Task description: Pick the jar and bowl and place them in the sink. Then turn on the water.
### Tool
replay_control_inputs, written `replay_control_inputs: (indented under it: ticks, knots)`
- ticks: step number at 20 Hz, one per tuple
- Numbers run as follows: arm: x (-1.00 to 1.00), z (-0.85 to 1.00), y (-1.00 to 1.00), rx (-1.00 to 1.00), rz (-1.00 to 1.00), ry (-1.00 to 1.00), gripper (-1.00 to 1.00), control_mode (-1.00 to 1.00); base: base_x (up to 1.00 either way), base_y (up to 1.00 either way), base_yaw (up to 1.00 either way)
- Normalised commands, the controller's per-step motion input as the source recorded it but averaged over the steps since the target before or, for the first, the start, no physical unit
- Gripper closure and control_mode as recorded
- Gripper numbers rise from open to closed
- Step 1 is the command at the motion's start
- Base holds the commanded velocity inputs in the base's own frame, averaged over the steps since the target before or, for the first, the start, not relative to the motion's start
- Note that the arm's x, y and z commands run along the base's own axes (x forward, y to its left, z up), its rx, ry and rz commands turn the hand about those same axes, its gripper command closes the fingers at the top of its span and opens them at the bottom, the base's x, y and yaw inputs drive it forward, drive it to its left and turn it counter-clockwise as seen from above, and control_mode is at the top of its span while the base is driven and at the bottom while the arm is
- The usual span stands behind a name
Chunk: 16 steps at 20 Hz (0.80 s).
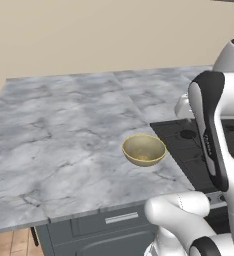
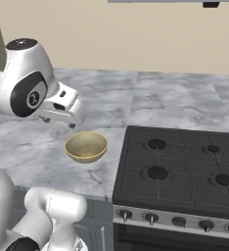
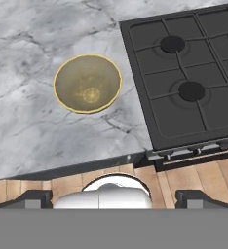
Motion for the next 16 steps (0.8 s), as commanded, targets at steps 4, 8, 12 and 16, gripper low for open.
replay_control_inputs:
  ticks: [4,8,12,16]
  knots:
    - [0.22,-0.23,-0.16,0.01,0.00,0.00,-1.00,-1.00,0.00,0.00,0.00]
    - [0.10,-0.15,-0.05,0.00,-0.01,0.00,-1.00,-1.00,0.00,0.00,0.00]
    - [0.00,-0.15,-0.01,0.00,0.00,0.00,-1.00,-1.00,0.00,0.00,0.00]
    - [0.00,-0.18,-0.10,0.00,0.00,0.00,-1.00,-1.00,0.00,0.00,0.00]
